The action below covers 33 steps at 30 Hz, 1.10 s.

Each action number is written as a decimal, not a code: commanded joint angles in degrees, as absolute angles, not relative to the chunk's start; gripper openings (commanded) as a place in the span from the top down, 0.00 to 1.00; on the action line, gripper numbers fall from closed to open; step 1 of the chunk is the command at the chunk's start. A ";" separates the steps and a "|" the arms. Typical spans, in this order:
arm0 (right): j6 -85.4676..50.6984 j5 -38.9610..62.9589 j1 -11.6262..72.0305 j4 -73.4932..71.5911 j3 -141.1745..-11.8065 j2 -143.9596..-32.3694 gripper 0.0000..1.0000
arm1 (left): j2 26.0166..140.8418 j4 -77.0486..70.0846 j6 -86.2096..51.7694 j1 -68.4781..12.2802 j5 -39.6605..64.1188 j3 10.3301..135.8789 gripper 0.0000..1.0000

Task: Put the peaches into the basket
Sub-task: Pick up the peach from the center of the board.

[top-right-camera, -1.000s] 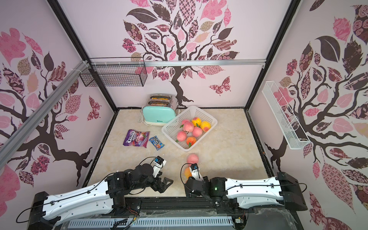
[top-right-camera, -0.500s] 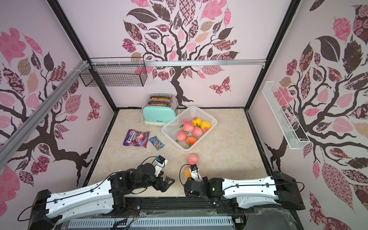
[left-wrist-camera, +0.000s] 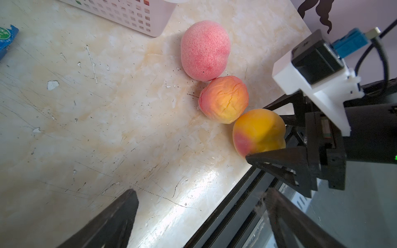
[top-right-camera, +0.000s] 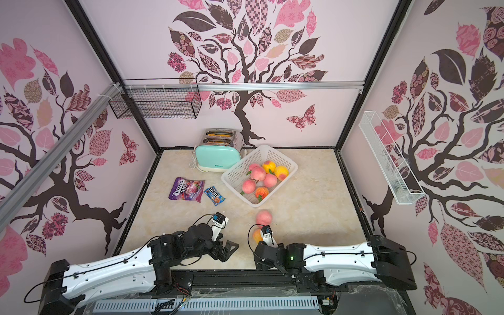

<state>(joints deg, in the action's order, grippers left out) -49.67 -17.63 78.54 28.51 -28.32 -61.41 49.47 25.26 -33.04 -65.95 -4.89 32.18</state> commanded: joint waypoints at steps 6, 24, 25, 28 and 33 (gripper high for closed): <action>-49.29 -18.41 78.32 31.79 -29.66 -57.37 0.16 | 48.95 25.16 -33.40 -66.08 -6.84 33.13 0.03; -37.48 -18.10 68.50 41.98 -37.77 -48.17 0.16 | 54.06 21.43 -32.02 -66.01 -6.76 36.03 0.03; -35.64 -17.50 66.79 42.27 -38.71 -48.01 0.16 | 54.41 21.32 -31.83 -66.02 -6.76 36.33 0.03; -29.89 -14.23 60.60 42.23 -42.13 -48.54 0.16 | 55.99 20.99 -30.94 -66.04 -6.88 37.44 0.03; -20.16 -6.90 48.73 41.45 -50.09 -53.35 0.16 | 59.11 21.32 -29.15 -65.92 -9.45 40.92 0.03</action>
